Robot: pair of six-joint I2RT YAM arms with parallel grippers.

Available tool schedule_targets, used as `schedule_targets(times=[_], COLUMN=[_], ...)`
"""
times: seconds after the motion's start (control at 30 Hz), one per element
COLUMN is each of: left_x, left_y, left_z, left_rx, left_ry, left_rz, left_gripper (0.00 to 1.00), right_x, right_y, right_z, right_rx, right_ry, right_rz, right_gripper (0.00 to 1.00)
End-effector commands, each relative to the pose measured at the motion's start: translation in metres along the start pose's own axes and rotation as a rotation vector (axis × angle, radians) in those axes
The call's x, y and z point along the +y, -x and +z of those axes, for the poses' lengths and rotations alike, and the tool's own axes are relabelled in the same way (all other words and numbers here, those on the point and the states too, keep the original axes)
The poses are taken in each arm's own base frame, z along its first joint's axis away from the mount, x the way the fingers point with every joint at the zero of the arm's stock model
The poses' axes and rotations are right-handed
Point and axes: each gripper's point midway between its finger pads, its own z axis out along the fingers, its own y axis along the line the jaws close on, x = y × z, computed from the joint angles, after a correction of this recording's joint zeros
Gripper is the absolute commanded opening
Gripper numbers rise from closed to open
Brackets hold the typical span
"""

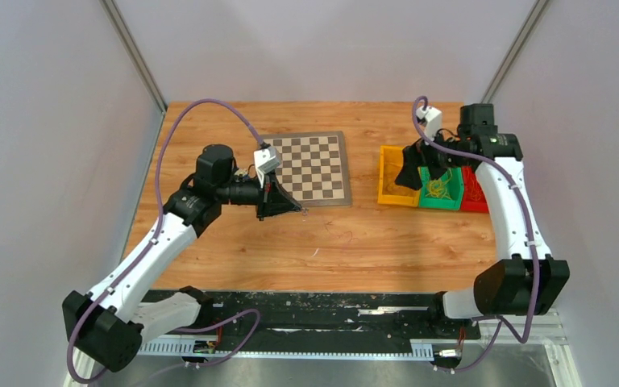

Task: Untangle the cables

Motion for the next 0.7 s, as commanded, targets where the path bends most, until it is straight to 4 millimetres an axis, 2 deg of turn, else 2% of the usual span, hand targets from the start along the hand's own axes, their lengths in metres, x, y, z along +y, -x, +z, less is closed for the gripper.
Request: schedule_targets(times=[0.0, 0.13, 0.2, 0.23, 0.27, 0.33, 0.4, 0.47, 0.57, 0.67], left_x=[0.027, 0.048, 0.057, 0.058, 0.063, 0.065, 0.067, 0.068, 0.063, 0.066], left_y=[-0.030, -0.061, -0.084, -0.093, -0.104, -0.115, -0.118, -0.118, -0.106, -0.092], left_z=[0.006, 0.021, 0.032, 0.036, 0.041, 0.043, 0.042, 0.037, 0.023, 0.001], left_rx=[0.088, 0.136, 0.212, 0.248, 0.285, 0.334, 0.354, 0.353, 0.272, 0.165], left_ry=[0.078, 0.120, 0.134, 0.133, 0.129, 0.112, 0.115, 0.132, 0.128, 0.140], left_rz=[-0.022, -0.070, -0.078, -0.070, -0.098, -0.111, -0.111, -0.100, -0.126, -0.207], left_gripper=[0.00, 0.00, 0.02, 0.13, 0.19, 0.39, 0.50, 0.56, 0.62, 0.66], right_x=[0.048, 0.058, 0.061, 0.062, 0.064, 0.070, 0.076, 0.084, 0.102, 0.130], right_y=[-0.020, -0.030, -0.034, -0.035, -0.038, -0.041, -0.045, -0.048, -0.051, -0.054], right_z=[0.025, 0.042, 0.048, 0.052, 0.055, 0.061, 0.067, 0.074, 0.089, 0.108], right_rx=[0.051, 0.075, 0.092, 0.098, 0.108, 0.128, 0.146, 0.159, 0.173, 0.193], right_ry=[0.204, 0.254, 0.270, 0.275, 0.282, 0.291, 0.291, 0.292, 0.303, 0.349], right_rz=[0.025, 0.050, 0.063, 0.067, 0.074, 0.068, 0.052, 0.028, -0.024, -0.096], right_gripper=[1.00, 1.00, 1.00, 1.00, 1.00, 1.00, 0.99, 0.99, 0.99, 0.99])
